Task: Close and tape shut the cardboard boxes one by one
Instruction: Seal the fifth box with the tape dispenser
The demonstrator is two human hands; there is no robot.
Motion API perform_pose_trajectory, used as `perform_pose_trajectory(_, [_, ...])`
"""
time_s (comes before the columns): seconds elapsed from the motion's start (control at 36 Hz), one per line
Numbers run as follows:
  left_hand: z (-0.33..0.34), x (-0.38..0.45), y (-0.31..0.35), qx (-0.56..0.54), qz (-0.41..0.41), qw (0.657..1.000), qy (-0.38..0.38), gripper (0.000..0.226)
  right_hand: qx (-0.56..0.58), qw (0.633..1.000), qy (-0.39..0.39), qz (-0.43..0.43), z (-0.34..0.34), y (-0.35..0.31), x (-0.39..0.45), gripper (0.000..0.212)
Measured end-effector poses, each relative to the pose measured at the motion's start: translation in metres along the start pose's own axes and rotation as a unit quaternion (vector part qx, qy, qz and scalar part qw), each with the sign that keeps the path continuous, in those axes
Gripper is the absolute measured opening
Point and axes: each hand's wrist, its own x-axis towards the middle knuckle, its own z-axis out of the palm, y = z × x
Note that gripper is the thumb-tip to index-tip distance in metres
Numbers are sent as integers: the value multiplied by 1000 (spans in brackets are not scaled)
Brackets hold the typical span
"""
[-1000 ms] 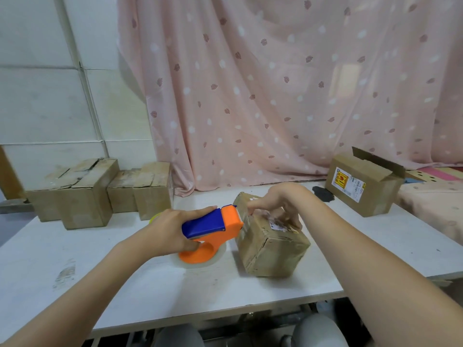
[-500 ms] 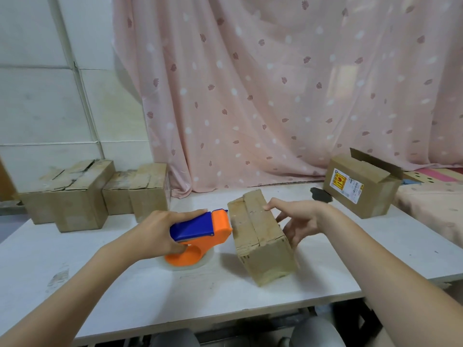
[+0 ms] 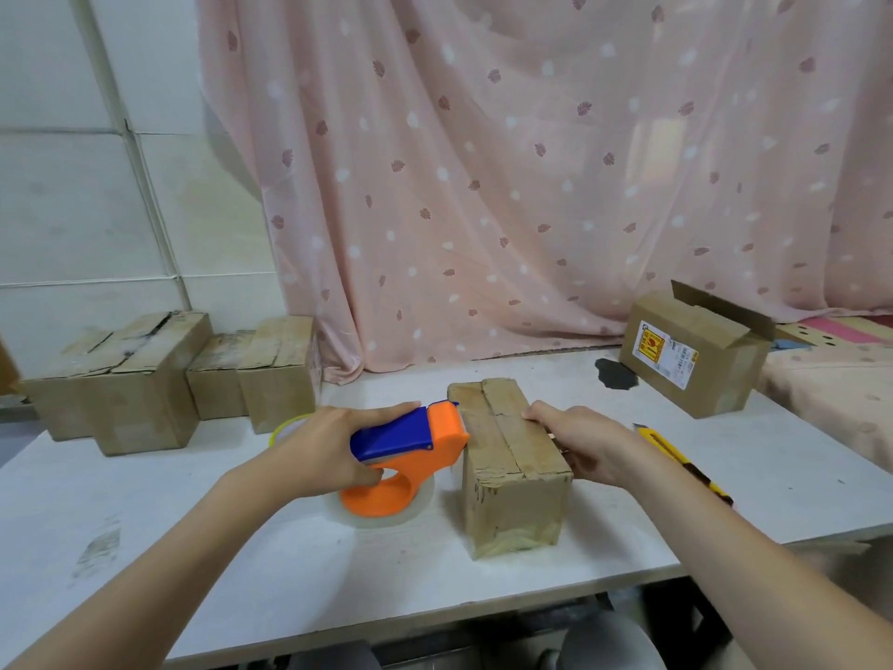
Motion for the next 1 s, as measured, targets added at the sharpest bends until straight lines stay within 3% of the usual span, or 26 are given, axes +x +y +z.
perform_pose_trajectory(0.06, [2, 2, 1, -4, 0, 1000, 4, 86, -137, 981, 84, -106, 8, -4, -9, 23])
perform_pose_trajectory(0.11, [3, 4, 2, -2, -1, 1000, 4, 85, -296, 917, 148, -223, 18, -13, -24, 33])
perform_pose_trajectory(0.17, [3, 4, 3, 0, -5, 1000, 3, 85, -369, 872, 120, -297, 27, -18, -34, 31])
perform_pose_trajectory(0.28, [1, 5, 6, -2, -10, 1000, -3, 84, -476, 832, 47, -281, 40, -6, -33, 33])
perform_pose_trajectory(0.39, [1, 6, 9, 2, -15, 1000, -3, 84, -509, 814, 49, -274, 44, 0, -36, 54])
perform_pose_trajectory(1.0, [3, 14, 17, -8, -13, 1000, -8, 84, -504, 812, 78, -283, 41, 3, -34, 52])
